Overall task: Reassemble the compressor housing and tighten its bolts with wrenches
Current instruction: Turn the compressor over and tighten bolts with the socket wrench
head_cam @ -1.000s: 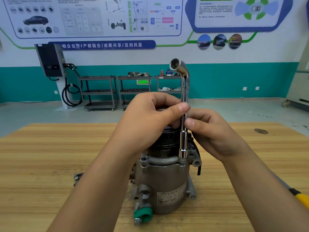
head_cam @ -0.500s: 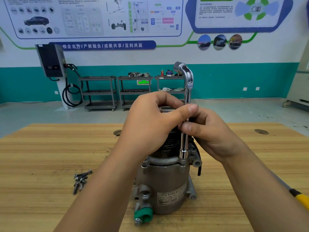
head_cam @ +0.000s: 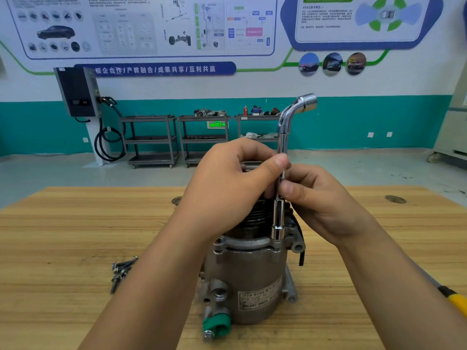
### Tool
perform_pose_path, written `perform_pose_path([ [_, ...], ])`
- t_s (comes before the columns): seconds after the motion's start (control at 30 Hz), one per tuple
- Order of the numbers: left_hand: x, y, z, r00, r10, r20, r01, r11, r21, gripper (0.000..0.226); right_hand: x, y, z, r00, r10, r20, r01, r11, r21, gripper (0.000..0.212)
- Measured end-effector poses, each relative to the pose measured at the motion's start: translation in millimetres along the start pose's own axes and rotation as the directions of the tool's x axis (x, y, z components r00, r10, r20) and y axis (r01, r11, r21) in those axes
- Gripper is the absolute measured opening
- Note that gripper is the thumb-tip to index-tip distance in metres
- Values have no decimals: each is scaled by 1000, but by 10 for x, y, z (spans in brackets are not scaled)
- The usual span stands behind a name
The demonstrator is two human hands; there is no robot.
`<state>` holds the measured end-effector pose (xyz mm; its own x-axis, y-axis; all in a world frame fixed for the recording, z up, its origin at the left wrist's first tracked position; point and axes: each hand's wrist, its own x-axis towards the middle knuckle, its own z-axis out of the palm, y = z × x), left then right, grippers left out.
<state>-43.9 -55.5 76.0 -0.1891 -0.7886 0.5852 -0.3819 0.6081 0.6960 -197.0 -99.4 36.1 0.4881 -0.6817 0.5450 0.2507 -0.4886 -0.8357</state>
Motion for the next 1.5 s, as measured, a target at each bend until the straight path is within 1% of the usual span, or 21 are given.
perform_pose_path([
  [0.07,-1,2,3,1000,1,-3,-1,1000,-3,17,5,1,-3,1000,-1,4,1,1000,-4,37],
  [0.1,-1,5,4,1000,3,-8,-3,1000,-1,17,8,2,0,1000,5,-2,-5,1000,-8,47],
  [0.17,-2,8,11,1000,6,-22,-6,1000,3,18,11,0,5,1000,14,-28,-15,1000,-16,77],
  [0.2,-4,7,17,1000,5,-31,-5,1000,1,17,9,0,7,999,13,-35,-14,1000,-22,83],
  [0.23,-5,6,21,999,1,-40,-1,1000,-2,17,8,0,12,999,12,-36,-13,1000,-26,81],
  [0.3,-6,3,32,998,-7,-55,6,1000,-8,17,8,-4,17,1000,11,-27,-12,999,-33,61],
  [0.37,-1,0,35,998,-3,-63,3,1000,-6,16,6,-14,13,1000,8,-15,-8,1000,-30,50],
  [0.47,7,-8,21,999,8,-48,-8,1000,-3,15,9,-15,4,1000,-3,28,3,1000,-15,43],
  [0.57,8,-11,0,1000,8,-13,-8,1000,-9,17,6,-7,-23,1000,-2,29,2,1000,-8,47],
  [0.67,9,-15,-12,1000,13,14,-13,1000,-18,24,-6,7,-44,999,0,50,0,1000,-3,26],
  [0.7,10,-16,-16,1000,14,21,-14,1000,-22,25,-10,12,-52,999,3,52,-4,1000,7,23],
  [0.8,11,-16,-22,999,15,39,-13,999,-50,25,-11,7,-50,998,2,66,-5,999,48,21],
  [0.87,10,-18,-18,999,21,47,-17,997,-72,25,-6,4,-30,998,-6,67,3,999,45,25],
  [0.93,4,-9,-10,999,14,44,-10,995,-101,22,-8,4,-14,999,3,38,-4,999,35,34],
  [1.03,0,0,4,1000,-3,19,5,994,-112,12,-2,7,-10,1000,16,-11,-15,999,39,59],
  [1.07,-1,-3,6,1000,-3,5,4,995,-102,12,0,-3,1,1000,11,-13,-11,999,32,61],
  [1.17,-5,-8,7,1000,-9,-28,6,996,-87,13,-3,-30,23,1000,-3,-6,3,1000,2,59],
  [1.23,-9,-9,6,999,-7,-36,4,996,-91,14,-9,-33,25,1000,-1,-16,0,1000,-13,63],
  [1.4,9,-23,6,1000,-1,-20,-1,998,-64,14,0,-22,15,999,10,-38,-11,1000,-20,64],
  [1.43,13,-24,7,1000,10,-11,-11,999,-51,14,0,-20,11,1000,6,-22,-6,1000,-10,59],
  [1.5,16,-26,-1,999,34,6,-34,999,-37,14,-3,-15,11,1000,-11,16,10,999,32,42],
])
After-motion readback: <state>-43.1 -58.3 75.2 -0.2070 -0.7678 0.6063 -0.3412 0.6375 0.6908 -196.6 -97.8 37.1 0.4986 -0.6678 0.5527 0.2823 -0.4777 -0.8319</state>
